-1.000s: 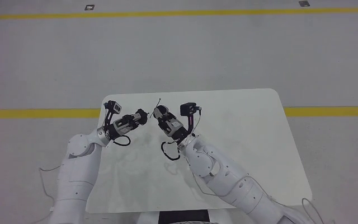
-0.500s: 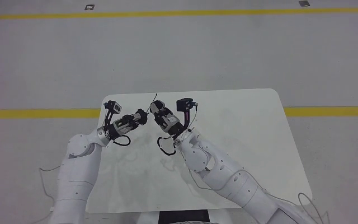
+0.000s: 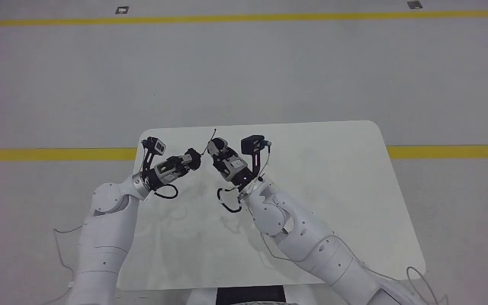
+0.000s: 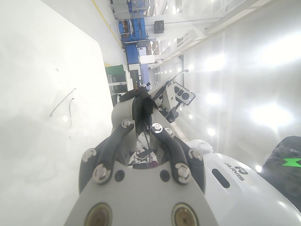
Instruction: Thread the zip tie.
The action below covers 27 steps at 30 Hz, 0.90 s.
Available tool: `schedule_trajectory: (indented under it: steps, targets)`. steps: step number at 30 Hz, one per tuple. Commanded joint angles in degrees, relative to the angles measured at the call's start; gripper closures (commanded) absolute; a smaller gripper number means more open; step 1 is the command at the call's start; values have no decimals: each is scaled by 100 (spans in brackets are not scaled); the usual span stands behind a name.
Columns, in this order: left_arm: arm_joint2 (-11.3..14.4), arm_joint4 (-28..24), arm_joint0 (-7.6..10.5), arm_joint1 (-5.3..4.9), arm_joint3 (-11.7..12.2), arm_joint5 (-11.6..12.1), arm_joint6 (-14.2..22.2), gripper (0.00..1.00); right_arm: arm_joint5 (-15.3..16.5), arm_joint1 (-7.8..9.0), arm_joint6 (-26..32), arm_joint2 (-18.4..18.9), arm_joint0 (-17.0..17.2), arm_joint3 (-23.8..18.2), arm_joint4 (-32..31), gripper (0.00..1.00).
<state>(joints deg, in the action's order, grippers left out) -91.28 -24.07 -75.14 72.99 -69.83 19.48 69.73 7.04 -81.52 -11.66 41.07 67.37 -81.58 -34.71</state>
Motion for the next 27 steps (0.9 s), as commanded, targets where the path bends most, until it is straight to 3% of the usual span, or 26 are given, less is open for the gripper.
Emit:
schedule_trajectory:
  steps: [1, 27]
  targets:
    - [0, 0, 0, 0, 0, 0, 0, 100, -14, -17, -24, 10, 8, 17, -44, 100]
    - [0, 0, 0, 0, 0, 0, 0, 100, 43, -212, 75, 210, 95, 179, -311, 100]
